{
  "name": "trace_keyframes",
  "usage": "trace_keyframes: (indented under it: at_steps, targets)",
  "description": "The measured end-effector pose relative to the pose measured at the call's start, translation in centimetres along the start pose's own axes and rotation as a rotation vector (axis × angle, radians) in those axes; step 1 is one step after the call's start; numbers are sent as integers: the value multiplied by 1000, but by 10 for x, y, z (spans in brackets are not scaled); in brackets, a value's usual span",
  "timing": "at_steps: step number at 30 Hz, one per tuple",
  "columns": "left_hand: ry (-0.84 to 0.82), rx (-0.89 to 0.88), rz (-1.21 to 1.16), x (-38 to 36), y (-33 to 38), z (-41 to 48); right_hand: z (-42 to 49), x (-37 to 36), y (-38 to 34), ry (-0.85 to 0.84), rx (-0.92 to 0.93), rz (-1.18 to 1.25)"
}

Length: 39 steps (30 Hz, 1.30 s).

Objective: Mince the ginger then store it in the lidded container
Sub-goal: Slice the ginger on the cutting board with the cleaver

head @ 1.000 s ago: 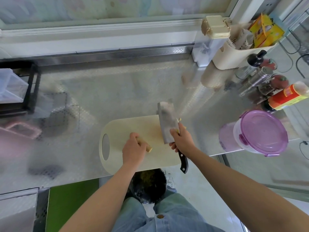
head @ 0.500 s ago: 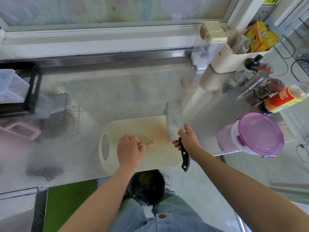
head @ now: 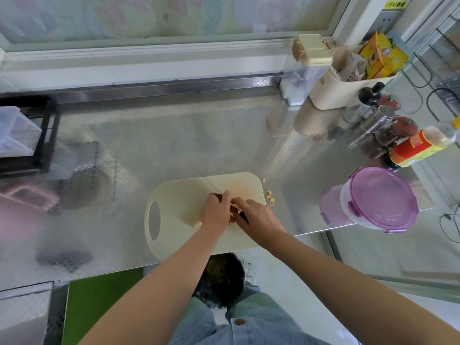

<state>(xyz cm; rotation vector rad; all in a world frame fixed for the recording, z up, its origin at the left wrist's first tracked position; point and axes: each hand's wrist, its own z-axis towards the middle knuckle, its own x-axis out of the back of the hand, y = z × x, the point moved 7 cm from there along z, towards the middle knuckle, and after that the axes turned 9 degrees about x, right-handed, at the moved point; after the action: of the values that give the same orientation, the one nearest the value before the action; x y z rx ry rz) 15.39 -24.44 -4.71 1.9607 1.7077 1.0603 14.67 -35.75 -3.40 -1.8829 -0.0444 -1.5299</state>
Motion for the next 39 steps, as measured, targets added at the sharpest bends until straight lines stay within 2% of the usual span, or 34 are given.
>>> trace_keyframes:
  at_steps: [3, 6, 8, 13, 17, 20, 22, 25, 27, 30, 32, 35, 37, 39]
  targets:
    - [47, 86, 12, 8, -11, 3, -8, 4, 3, 7, 22, -13]
    - [33, 107, -2, 15, -15, 1, -16, 10, 26, 91, -168, 160]
    - [45, 103, -1, 19, -17, 2, -19, 8, 36, 134, -209, 291]
    - [91, 100, -70, 25, -20, 2, -11, -8, 21, -23, -63, 359]
    - [121, 126, -129, 31, -24, 2, -8, -15, 28, -77, -151, 359]
    - [141, 123, -121, 36, -25, 3, -5, -18, 30, -138, -176, 271]
    - [183, 99, -89, 42, -23, 3, -2, -12, 32, -72, -214, 243]
    - [290, 74, -52, 54, -21, 1, 2, 6, 22, 61, -183, 332]
    - [331, 75, -61, 59, -19, 1, 6, 11, 6, -5, -113, 392]
    - [376, 65, -19, 63, -9, 1, 13, 3, -19, -222, 19, 198]
    - [355, 49, -26, 60, -3, 1, 17, -1, -21, -207, 2, 134]
    - [191, -12, -211, 53, 0, -1, 17, 1, -13, -87, -177, 323]
    - [157, -101, -47, 52, -1, -1, 12, 1, -2, -23, -317, 497]
    - [216, -215, 325, 53, -8, 1, 7, 2, 6, 8, -389, 544]
